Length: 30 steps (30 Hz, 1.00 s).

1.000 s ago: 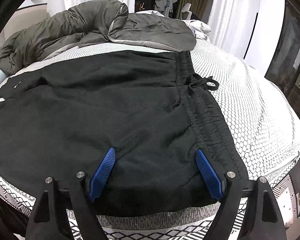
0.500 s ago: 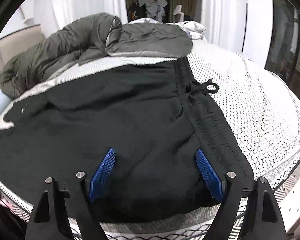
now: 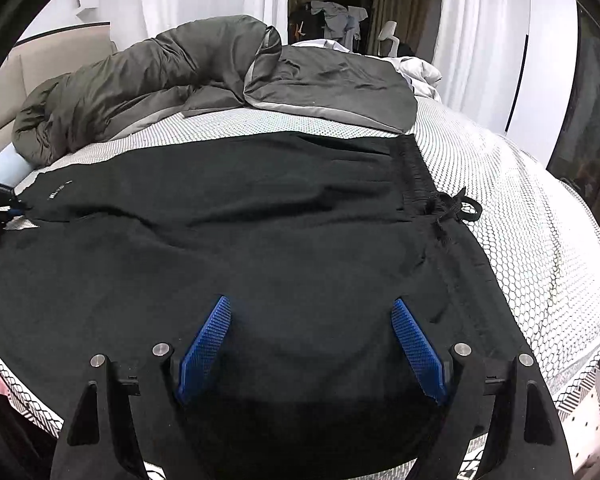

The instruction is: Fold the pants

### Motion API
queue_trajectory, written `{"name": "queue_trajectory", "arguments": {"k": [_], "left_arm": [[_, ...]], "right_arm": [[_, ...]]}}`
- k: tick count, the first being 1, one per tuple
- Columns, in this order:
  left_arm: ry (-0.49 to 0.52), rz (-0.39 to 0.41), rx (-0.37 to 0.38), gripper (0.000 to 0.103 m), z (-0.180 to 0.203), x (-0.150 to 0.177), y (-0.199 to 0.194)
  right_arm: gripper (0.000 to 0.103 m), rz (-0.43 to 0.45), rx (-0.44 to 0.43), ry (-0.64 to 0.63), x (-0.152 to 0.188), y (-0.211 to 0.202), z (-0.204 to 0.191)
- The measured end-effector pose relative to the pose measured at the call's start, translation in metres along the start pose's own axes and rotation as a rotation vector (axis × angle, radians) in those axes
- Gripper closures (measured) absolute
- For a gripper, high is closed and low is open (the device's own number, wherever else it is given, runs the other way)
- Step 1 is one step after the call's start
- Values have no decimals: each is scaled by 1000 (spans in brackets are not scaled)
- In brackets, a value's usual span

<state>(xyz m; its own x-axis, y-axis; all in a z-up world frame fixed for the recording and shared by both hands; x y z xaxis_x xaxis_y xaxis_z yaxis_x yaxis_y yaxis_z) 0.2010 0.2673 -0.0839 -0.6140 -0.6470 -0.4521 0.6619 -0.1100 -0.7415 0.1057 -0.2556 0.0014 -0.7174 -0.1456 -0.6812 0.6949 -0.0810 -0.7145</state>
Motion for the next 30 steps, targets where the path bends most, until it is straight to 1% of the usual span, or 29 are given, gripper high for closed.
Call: {"name": "queue_trajectory", "arguments": {"k": [1, 2, 3, 4, 5, 6, 7, 8, 10, 12, 13, 14, 15, 16, 17, 18, 19, 21, 22, 24, 25, 26, 28, 30], "left_arm": [[4, -11, 5, 90, -1, -2, 0], [6, -10, 12, 86, -1, -3, -3], [28, -8, -3, 84, 4, 1, -12], [53, -5, -12, 72, 7, 4, -19], [79, 3, -16, 51, 10, 9, -29], [97, 27, -16, 41, 11, 15, -43], [114, 57, -13, 28, 9, 21, -57], [146, 88, -19, 24, 11, 30, -71], [222, 113, -19, 23, 18, 51, -89], [332, 112, -25, 22, 34, 76, -95], [409, 98, -21, 22, 46, 90, -93], [511, 77, -8, 22, 61, 105, -89], [591, 54, 3, 22, 72, 116, -86], [628, 40, -3, 22, 74, 126, -86], [661, 8, -30, 22, 76, 134, -81], [671, -14, -51, 22, 75, 140, -78], [674, -32, -70, 22, 69, 143, -76], [665, -22, -85, 20, 56, 146, -85], [657, -9, -98, 18, 48, 145, -92], [609, 32, -172, 12, 22, 139, -107], [584, 43, -189, 7, 10, 136, -113], [549, 57, -199, 3, -7, 132, -119], [475, 88, -216, 2, -38, 126, -134], [415, 117, -253, 2, -62, 124, -149]], "right_arm": [[18, -3, -3, 4, 0, 0, 1], [18, -7, -4, 6, 1, 1, 2], [18, -8, -4, 7, 1, 1, 3], [18, -9, -6, 11, 2, 1, 4], [18, -12, -14, 19, 2, 1, 5], [18, -15, -19, 28, 2, 0, 6], [18, -14, -23, 36, 2, 0, 7], [18, -9, -36, 45, 1, -3, 8], [18, -8, -56, 43, 1, -4, 3], [18, 0, -57, -27, 1, -7, -14], [18, 7, -59, -71, 1, -8, -25], [18, 11, -73, -117, 2, -10, -38], [18, 9, -99, -154, 4, -10, -52], [18, -4, -130, -191, 6, -9, -64], [18, -21, -145, -227, 9, -8, -72], [18, -32, -133, -268, 13, -5, -78], [18, -39, -102, -310, 17, -3, -81], [18, -39, -72, -313, 20, -2, -72], [18, -40, -44, -295, 20, -1, -62], [18, -44, 78, -238, 20, 3, -27], [16, -53, 142, -202, 20, 5, -7], [16, -62, 185, -169, 20, 7, 8], [15, -75, 215, -111, 21, 6, 34], [15, -68, 215, -106, 22, -1, 43]]}}
Point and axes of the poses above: each gripper's, at about its wrist camera, not at the fingertips, and y roughly the way its jaws point, z to its right, x to its underside, the point moved 3 cm from there along y, roughly the way its jaws point, and after that the axes turned 5 degrees about x, right-handed, at the moved point
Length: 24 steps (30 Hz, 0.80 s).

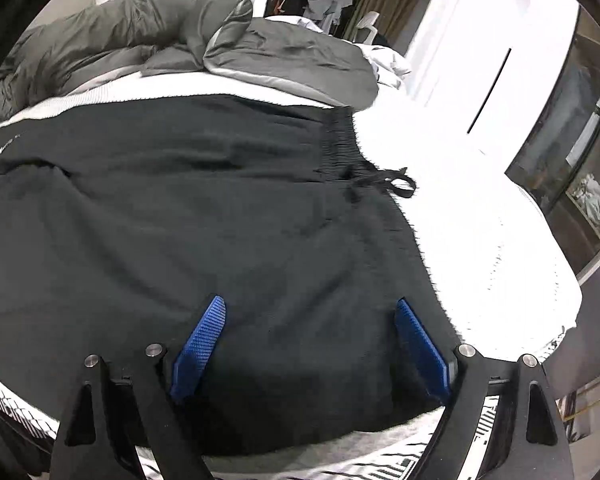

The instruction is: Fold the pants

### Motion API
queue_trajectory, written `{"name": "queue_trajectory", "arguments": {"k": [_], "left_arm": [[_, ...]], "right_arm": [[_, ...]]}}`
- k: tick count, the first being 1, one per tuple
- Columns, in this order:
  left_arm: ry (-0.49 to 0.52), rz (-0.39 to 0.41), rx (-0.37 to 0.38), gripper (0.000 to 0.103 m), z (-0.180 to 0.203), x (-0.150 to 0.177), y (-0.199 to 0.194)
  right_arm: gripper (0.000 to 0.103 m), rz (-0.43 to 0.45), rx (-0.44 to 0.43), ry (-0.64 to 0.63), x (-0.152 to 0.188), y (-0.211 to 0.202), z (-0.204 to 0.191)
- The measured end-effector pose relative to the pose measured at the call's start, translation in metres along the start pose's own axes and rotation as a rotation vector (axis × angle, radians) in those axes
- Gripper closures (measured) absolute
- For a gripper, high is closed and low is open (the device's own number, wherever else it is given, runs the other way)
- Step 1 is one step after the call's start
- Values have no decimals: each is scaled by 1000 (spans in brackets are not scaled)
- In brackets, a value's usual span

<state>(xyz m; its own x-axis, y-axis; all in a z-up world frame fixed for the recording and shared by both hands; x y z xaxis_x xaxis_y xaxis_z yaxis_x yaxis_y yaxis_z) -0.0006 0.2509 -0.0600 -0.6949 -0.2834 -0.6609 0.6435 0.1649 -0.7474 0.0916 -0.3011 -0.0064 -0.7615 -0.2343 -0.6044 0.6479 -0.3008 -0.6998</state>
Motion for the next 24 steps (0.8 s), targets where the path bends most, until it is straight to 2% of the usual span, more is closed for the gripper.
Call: {"name": "queue_trajectory", "arguments": {"k": [2, 4, 6, 9, 11, 12, 14, 18, 20, 22, 24], "left_arm": [[-39, 9, -17, 4, -19, 6, -10], [-82, 31, 21, 10, -36, 11, -26], [-139, 58, 69, 11, -51, 15, -41], [-319, 77, 161, 14, -84, 23, -51], [-429, 75, 252, 26, -96, 31, -55], [-480, 72, 301, 29, -103, 35, -54], [-510, 68, 339, 37, -109, 39, -49], [-560, 41, 353, 46, -117, 35, -22], [-583, 46, 325, 62, -121, 32, -18], [-579, 53, 284, 65, -121, 27, -23], [-533, 65, 243, 65, -114, 24, -28]], "right_arm": [[15, 14, 36, -25, 3, -5, 7], [15, 6, 56, -24, 6, -6, 17], [15, -1, 13, 28, 7, -9, 28], [15, 6, -97, 136, 7, -21, 44], [15, 14, -166, 200, 10, -32, 50], [15, 15, -187, 219, 12, -36, 52], [15, 21, -187, 227, 15, -43, 53], [15, 25, -187, 227, 20, -49, 51], [15, 18, -196, 234, 19, -43, 51], [15, 12, -198, 247, 20, -38, 50], [15, -1, -200, 263, 23, -32, 52]]}}
Point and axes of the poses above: each gripper's, at about its wrist camera, not at the fingertips, and y roughly the way its jaws point, z to its right, x to its underside, the point moved 3 cm from there along y, roughly the way its jaws point, and after that the axes turned 5 degrees about x, right-handed, at the moved point
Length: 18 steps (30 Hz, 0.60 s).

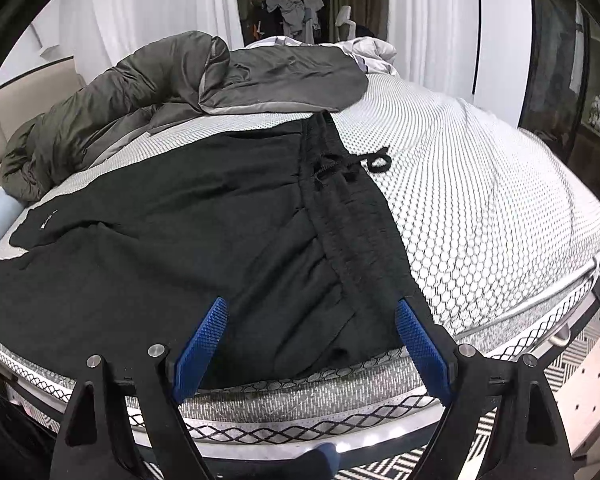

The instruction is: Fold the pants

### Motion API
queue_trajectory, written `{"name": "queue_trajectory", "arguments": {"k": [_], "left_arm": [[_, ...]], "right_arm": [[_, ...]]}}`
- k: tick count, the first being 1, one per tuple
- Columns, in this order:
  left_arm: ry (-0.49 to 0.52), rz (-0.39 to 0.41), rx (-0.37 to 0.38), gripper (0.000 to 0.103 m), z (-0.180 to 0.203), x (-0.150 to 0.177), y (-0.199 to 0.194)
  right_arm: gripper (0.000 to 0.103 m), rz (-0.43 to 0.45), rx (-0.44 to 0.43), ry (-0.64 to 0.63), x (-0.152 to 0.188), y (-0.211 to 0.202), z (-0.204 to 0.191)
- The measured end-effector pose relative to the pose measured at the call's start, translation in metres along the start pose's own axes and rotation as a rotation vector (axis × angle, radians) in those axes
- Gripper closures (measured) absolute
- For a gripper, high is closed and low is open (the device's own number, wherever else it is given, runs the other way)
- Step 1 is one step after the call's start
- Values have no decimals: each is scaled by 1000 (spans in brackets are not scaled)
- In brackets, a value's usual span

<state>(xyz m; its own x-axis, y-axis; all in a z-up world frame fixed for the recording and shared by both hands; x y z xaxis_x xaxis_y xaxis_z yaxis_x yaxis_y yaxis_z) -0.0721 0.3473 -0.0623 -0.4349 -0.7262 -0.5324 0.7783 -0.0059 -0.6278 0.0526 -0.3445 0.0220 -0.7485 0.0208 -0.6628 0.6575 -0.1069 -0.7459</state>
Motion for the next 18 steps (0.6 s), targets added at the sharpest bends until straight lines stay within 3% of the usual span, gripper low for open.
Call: {"name": "queue_trajectory", "arguments": {"k": [2, 7, 12, 16, 18], "left_arm": [[48, -5, -34, 65, 7, 1, 2], [36, 5, -17, 65, 12, 5, -6], [66, 17, -11, 65, 23, 15, -23], [66, -3, 5, 65, 25, 6, -7], [49, -17, 2, 65, 22, -2, 5]], "right_arm": [[15, -7, 8, 16, 3, 1, 4], [15, -16, -2, 63, 10, 3, 19], [15, -36, -91, 176, 13, 13, 34], [16, -63, -143, 259, 15, 29, 46], [22, -64, -151, 301, 13, 32, 52]]}}
Point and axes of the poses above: each gripper's, at about its wrist camera, not at the fingertips, and y roughly the way its jaws point, z to its right, x to its underside, the point moved 3 cm from there along y, roughly the way its jaws point, and after that the axes turned 5 degrees about x, right-handed, at the moved point
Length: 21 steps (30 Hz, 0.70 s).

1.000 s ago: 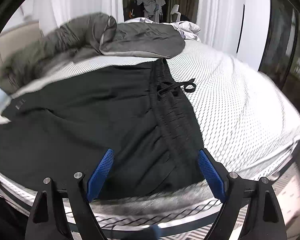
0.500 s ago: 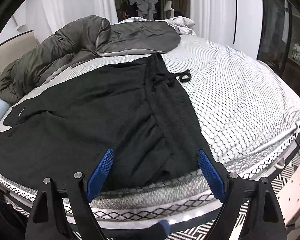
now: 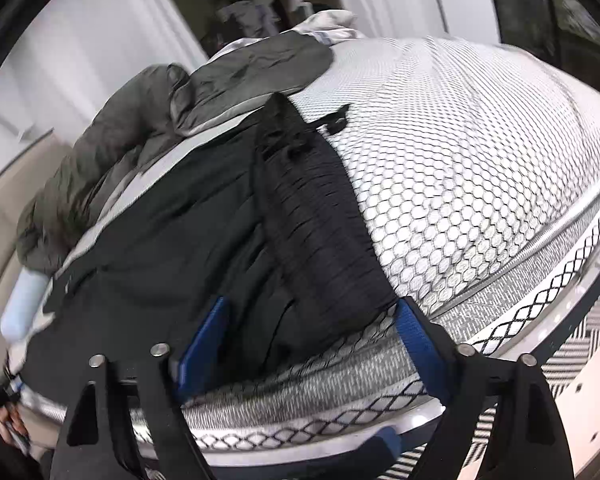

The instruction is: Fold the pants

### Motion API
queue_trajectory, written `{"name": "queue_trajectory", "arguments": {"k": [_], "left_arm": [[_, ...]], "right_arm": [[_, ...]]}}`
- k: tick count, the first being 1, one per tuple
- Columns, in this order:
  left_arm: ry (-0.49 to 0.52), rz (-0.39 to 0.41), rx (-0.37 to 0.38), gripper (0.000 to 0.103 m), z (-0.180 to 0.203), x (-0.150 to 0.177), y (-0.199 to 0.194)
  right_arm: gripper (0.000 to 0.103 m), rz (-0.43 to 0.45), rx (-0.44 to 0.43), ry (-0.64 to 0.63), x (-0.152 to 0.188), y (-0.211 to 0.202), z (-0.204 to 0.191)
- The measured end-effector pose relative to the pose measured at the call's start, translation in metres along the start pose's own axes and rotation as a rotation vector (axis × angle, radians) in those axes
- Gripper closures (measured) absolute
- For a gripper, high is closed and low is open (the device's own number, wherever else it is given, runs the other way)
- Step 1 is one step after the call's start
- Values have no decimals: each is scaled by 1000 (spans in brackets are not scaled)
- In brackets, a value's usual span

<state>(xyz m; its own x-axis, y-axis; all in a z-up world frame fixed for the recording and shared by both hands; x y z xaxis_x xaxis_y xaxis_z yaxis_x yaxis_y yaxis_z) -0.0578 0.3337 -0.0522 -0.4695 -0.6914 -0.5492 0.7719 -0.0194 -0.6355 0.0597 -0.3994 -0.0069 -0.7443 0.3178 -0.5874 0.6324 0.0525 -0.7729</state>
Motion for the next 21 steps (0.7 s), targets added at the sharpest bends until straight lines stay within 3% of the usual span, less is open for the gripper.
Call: {"name": "queue_trajectory", "arguments": {"k": [5, 8, 11, 13, 14, 15, 16, 17, 21], "left_arm": [[-70, -14, 27, 65, -11, -5, 17], [-75, -7, 41, 65, -13, -3, 18], [-66, -11, 39, 65, -13, -5, 19], [-60, -6, 44, 65, -14, -8, 20], [-55, -5, 39, 68, -12, -10, 21], [-41, 8, 25, 73, -10, -12, 21], [-29, 18, 5, 85, -8, -14, 21], [-26, 31, -11, 96, -8, -16, 21], [-55, 86, 9, 102, -11, -17, 8]], "right_arm": [[23, 59, -104, 4, -8, -10, -3], [41, 10, -135, 68, 0, 2, 9], [43, -8, -195, 104, 8, 7, 15], [50, -6, -219, 97, 10, 6, 15], [51, -5, -241, 99, 9, 8, 13], [61, -3, -250, 105, 7, 11, 12], [81, -2, -247, 115, 3, 15, 11], [82, -12, -227, 140, -1, 20, 12], [90, 40, -223, 192, -7, 10, 10]]}}
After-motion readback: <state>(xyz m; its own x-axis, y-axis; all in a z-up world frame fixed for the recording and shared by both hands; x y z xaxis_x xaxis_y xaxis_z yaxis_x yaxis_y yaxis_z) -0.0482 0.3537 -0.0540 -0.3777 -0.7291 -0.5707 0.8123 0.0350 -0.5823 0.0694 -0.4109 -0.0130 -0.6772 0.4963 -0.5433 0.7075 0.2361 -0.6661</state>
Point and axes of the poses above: each gripper's, at about its wrist camera, not at the fingertips, and y roughly the way its jaws point, z to its right, x to its underside, the point moved 3 cm from there along y, roughly the way its jaws point, and after that the axes turned 5 degrees about x, right-handed, at the moved point
